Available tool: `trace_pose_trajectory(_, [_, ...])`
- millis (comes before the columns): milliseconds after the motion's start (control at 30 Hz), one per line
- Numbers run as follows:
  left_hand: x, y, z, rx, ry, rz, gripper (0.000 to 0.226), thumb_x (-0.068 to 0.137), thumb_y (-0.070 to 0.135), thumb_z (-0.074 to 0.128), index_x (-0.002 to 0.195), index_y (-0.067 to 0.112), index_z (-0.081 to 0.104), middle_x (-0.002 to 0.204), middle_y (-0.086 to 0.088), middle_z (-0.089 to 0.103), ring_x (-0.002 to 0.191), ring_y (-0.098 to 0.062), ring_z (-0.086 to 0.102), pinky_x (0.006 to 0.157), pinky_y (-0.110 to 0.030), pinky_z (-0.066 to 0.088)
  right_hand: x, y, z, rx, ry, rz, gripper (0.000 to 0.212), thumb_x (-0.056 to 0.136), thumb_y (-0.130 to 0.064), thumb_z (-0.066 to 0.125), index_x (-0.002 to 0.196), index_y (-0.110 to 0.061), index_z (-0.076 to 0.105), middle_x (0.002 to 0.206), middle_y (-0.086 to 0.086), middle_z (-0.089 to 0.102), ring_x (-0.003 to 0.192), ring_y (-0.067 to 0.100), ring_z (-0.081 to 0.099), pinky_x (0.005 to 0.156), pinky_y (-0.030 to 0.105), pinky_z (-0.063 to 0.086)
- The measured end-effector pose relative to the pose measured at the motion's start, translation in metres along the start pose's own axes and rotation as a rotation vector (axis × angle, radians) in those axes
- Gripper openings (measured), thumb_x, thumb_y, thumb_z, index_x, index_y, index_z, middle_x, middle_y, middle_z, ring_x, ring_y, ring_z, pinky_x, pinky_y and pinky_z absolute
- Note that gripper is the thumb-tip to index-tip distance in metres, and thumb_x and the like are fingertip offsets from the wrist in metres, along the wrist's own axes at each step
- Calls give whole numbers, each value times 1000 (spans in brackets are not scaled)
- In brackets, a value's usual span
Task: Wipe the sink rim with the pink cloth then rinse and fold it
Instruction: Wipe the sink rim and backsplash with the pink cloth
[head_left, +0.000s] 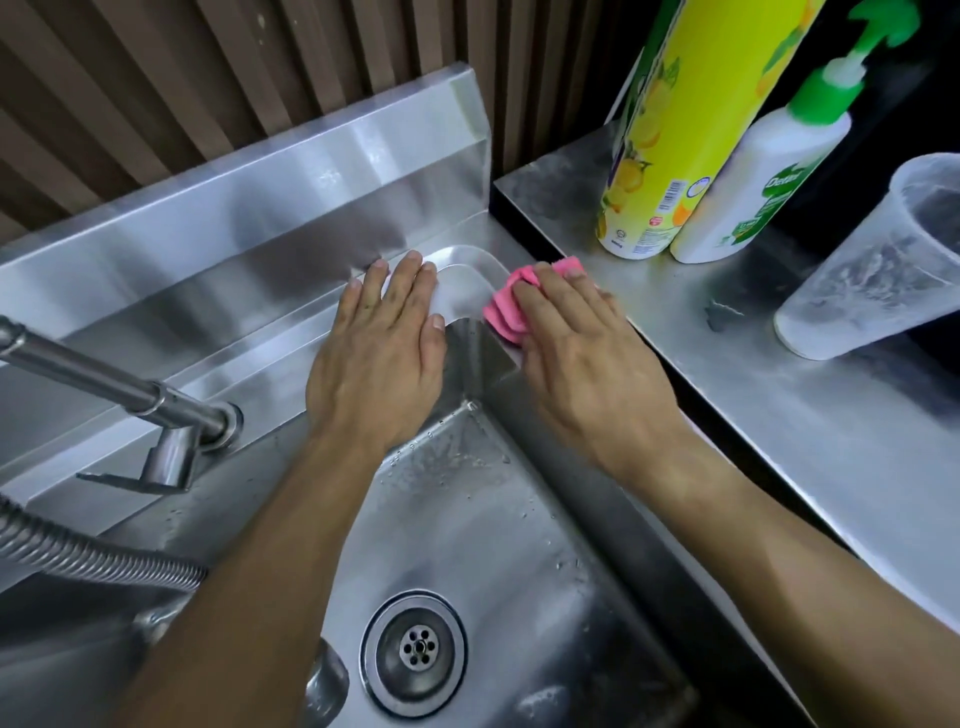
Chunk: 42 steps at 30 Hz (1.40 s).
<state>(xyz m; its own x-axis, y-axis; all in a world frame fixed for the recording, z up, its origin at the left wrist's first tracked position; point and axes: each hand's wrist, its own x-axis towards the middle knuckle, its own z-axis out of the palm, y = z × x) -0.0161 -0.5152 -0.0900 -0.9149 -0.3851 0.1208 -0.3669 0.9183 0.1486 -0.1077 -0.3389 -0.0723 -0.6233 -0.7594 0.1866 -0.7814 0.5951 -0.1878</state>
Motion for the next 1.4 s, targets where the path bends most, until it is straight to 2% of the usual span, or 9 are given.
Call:
trace_pose_trajectory(133, [23,8,-4,-120,-1,60,54,100,19,34,152,10,44,161,-6,40,150,-31,31,123,-44,27,-2,-2,-2,52,63,57,42,96,-18,45,134,-5,57,141,21,49,119,41,50,105,45,41])
trace_pose_trajectory(233, [42,5,-4,-114,-45,186,59,100,22,29,157,11,37,164,-7,36,152,-27,27,126,-40,20,25,-19,7,95,115,156,43,95,-20,43,129,-3,63,125,21,57,109,43,56,100,49,45])
trace_pose_trajectory(367, [47,2,0,-78,-98,214,55,108,24,27,161,11,25,169,-8,25,157,-23,17,129,-41,11,41,-59,23,6,112,380,60,104,-30,32,157,-2,36,161,25,37,152,44,30,126,52,20])
trace_pose_trajectory(500, [49,2,0,-70,-118,212,56,108,26,25,162,13,22,170,-6,20,158,-21,11,129,-39,8,9,-79,27,35,48,441,66,106,-32,29,162,1,17,170,24,9,159,41,3,129,52,3])
trace_pose_trajectory(667, [47,0,0,-103,-112,234,56,108,23,24,163,13,21,171,-5,18,159,-21,8,129,-38,5,19,-73,27,-13,52,429,66,103,-27,15,162,1,16,170,25,11,159,41,6,130,51,3])
trace_pose_trajectory(767, [46,-1,0,-106,-100,232,56,108,21,25,163,14,21,171,-4,18,159,-22,9,129,-37,4,11,-77,27,20,78,458,62,106,-25,26,163,-1,16,171,21,10,160,38,5,130,50,4])
trace_pose_trajectory(1100, [46,0,2,-68,-77,239,55,109,24,25,162,13,22,170,-5,23,158,-27,13,128,-40,8,28,-50,24,-12,196,411,61,101,-30,31,152,2,45,156,24,45,149,44,36,125,52,26])
trace_pose_trajectory(1300, [56,17,-6,-128,-53,143,51,97,7,38,148,14,41,150,-10,45,132,-36,43,106,-45,36,-24,-57,18,-19,157,403,61,103,-24,41,159,-1,32,166,21,29,157,40,20,129,52,17])
trace_pose_trajectory(1400, [58,9,-5,-112,-64,253,52,101,6,35,153,12,35,161,-9,37,149,-34,29,120,-46,28,-16,-55,20,-46,117,395,62,103,-24,40,159,1,30,167,23,26,157,42,19,128,53,15])
